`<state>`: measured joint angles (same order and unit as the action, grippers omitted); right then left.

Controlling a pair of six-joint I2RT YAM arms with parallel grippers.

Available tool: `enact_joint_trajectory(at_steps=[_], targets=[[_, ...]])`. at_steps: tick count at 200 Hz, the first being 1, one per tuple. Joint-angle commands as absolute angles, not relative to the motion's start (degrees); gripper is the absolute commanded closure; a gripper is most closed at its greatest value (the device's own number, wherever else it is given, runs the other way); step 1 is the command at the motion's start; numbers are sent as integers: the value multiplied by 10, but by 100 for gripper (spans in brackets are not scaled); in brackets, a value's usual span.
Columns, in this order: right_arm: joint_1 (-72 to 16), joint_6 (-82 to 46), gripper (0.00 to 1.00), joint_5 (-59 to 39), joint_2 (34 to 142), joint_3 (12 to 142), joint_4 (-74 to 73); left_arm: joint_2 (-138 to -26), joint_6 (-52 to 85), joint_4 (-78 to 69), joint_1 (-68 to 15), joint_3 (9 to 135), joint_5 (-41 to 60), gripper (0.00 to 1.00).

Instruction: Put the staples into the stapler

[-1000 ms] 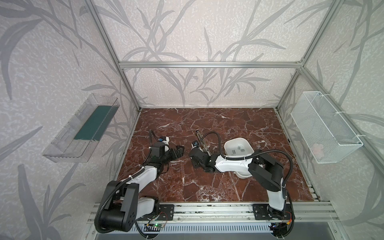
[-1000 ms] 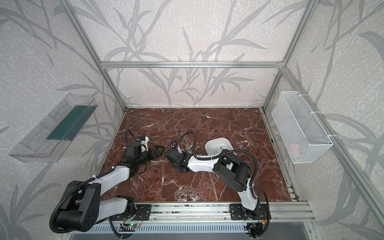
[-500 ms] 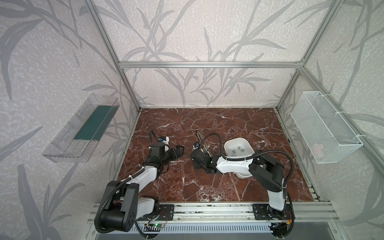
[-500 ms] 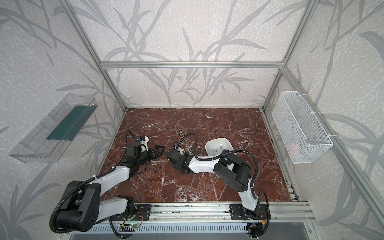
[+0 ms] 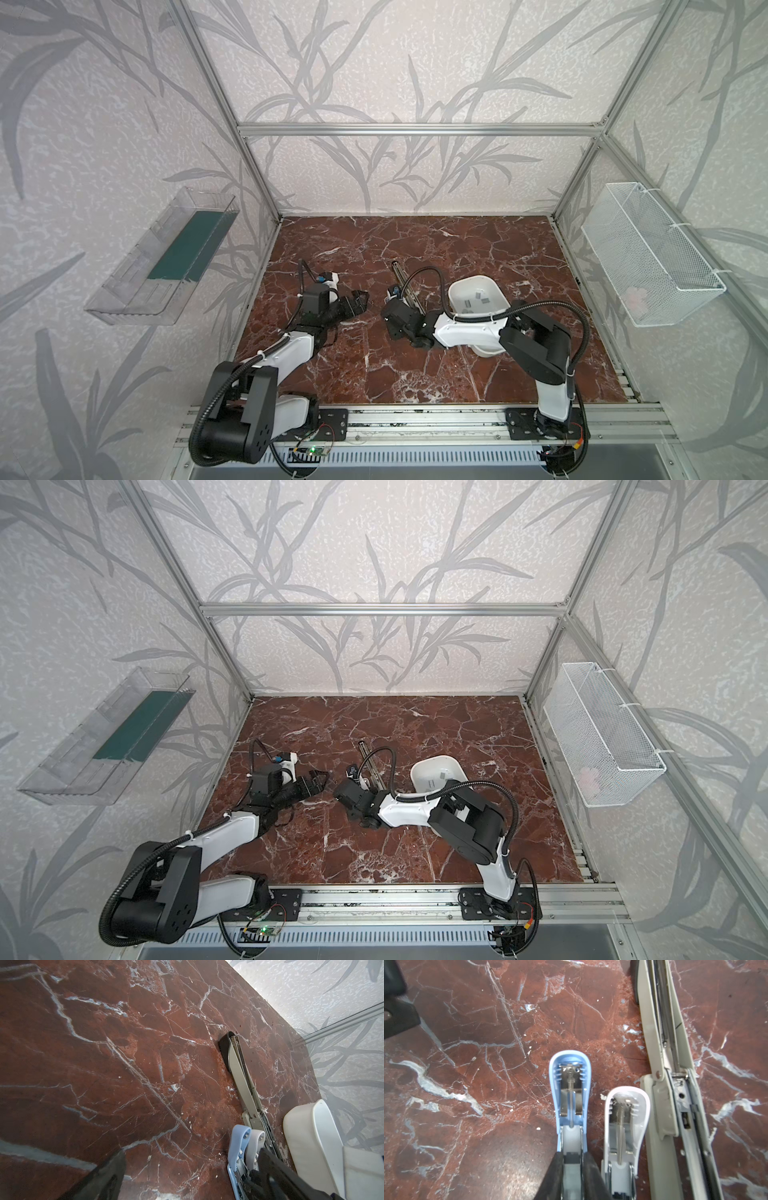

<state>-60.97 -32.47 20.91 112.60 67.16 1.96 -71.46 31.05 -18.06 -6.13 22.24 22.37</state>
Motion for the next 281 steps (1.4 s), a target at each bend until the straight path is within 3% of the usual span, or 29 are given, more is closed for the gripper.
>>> enact_joint_trajectory(at_steps=[1, 75, 184, 281], targets=[[-613, -325, 76, 214, 1095, 664, 32, -706, 305, -191, -59, 221, 226, 1], [-611, -312, 70, 238, 1080, 661, 8, -700, 305, -193, -59, 217, 226, 1], [-602, -327, 79, 227, 1127, 676, 25, -698, 306, -193, -60, 216, 225, 1], [-602, -347, 87, 212, 1106, 661, 57, -697, 306, -196, -59, 215, 227, 1]])
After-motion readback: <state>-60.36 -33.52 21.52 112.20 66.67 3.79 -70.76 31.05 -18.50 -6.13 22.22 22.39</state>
